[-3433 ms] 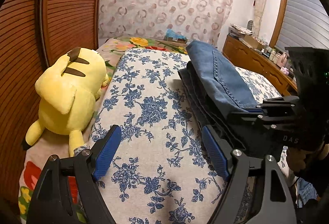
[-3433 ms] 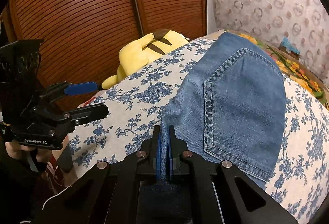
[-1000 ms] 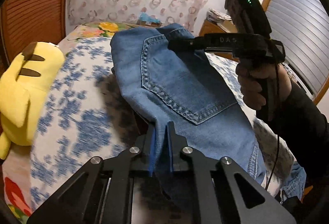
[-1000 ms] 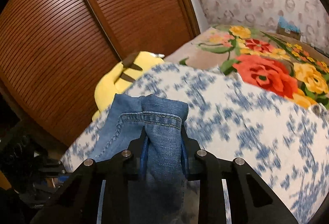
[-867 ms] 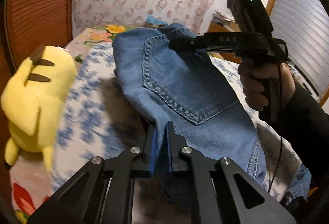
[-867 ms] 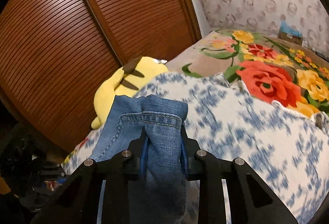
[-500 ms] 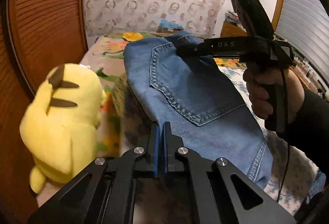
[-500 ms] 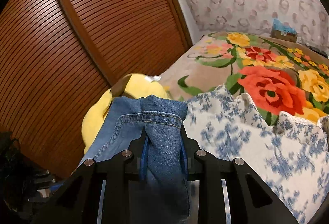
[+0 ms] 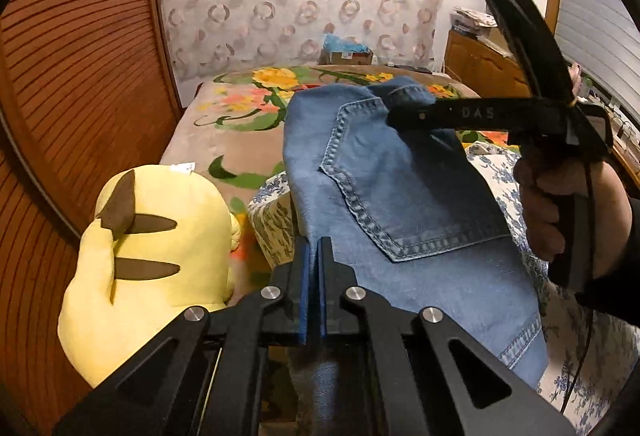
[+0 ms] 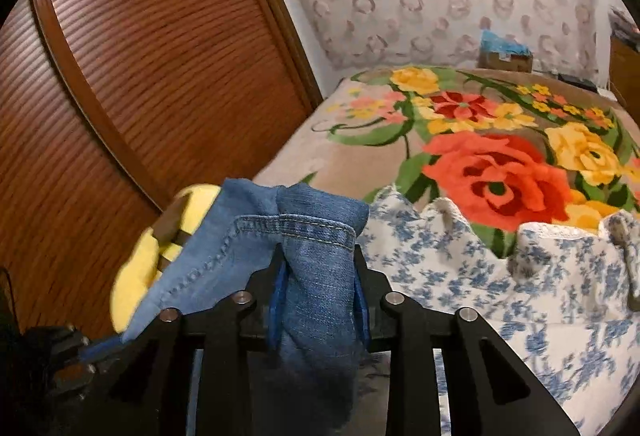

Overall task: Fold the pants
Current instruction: 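Carry the folded jeans with the left tool beside the yellow plush toy, then lower the folded jeans onto the bed and open the left tool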

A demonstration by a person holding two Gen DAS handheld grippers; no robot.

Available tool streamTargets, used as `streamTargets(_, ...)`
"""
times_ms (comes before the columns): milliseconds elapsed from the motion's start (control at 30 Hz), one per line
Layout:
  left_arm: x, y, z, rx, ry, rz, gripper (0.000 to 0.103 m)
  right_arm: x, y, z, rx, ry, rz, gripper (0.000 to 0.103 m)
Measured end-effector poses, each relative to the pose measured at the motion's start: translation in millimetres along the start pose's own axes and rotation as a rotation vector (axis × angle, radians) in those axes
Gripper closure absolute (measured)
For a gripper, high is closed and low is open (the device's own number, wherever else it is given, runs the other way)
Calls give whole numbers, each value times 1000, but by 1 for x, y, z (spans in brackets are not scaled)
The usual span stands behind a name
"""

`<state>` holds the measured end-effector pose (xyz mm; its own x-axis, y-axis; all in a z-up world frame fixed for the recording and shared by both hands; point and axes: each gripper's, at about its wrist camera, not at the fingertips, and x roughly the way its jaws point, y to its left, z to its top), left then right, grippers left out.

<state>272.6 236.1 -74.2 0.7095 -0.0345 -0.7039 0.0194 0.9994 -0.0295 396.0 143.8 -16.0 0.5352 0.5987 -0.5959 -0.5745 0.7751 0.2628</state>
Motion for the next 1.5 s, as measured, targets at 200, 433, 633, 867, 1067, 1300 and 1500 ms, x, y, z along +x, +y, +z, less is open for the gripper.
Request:
streamTargets(200,-10,-4,-2,-23,-12,4,98,2,-8,11,-133,57,-38,50)
streamTargets(433,-43,-8,-6,-75,-62,43,77,-31,14,24,-280,-38,-41,57)
streamTargets(633,-48,-20,-24,-82,-48,32,58,-15,28,20,-333,11,17,73)
streamTargets(867,-36,-20,-52,-139,8,31,58,22,15,26,-295,65,-48,73)
streamTargets(1067,-51,-27,-53,-148,-18,44,50,-5,22,27,-260,46,-44,73)
streamTargets(1300,-82,-45,-44,-127,-92,36,24,-67,27,-6,-256,-7,-37,73)
streamTargets(1500,-104,-65,-40,-95,-137,56,11,-111,27,-30,-247,-46,-50,70)
